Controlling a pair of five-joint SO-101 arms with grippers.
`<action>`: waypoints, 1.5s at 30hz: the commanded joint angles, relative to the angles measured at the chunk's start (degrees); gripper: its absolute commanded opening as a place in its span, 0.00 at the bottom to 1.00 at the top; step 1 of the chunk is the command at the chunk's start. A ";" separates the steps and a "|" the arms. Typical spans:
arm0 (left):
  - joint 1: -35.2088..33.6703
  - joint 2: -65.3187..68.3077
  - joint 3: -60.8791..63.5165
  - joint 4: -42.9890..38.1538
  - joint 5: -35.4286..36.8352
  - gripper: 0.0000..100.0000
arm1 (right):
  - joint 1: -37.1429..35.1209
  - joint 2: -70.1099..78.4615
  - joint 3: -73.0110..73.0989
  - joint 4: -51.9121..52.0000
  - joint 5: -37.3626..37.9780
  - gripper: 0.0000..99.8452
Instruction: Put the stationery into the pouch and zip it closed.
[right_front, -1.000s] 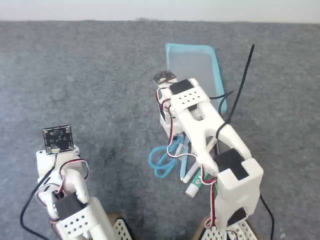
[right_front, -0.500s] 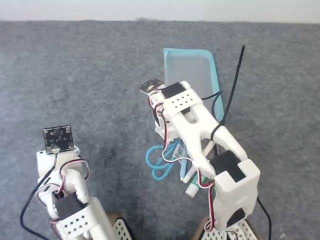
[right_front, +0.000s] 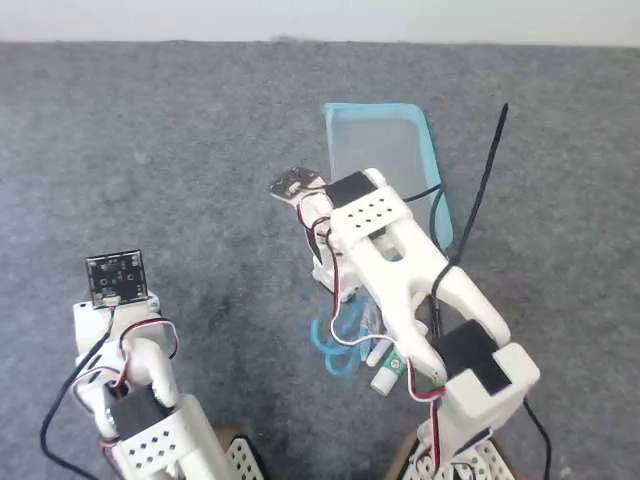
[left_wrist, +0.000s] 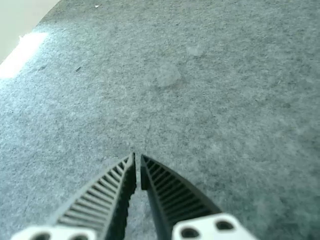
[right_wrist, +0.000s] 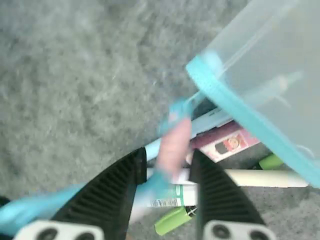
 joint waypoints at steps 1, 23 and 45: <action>0.09 -1.49 -0.57 0.09 0.79 0.01 | -0.40 -4.00 0.26 0.75 1.32 0.21; 0.09 -1.49 -0.57 0.09 0.79 0.01 | -0.40 -3.65 11.43 -18.51 -6.77 0.21; 0.09 -1.49 -0.57 0.26 0.79 0.01 | -0.31 -4.44 14.15 -20.79 -7.21 0.06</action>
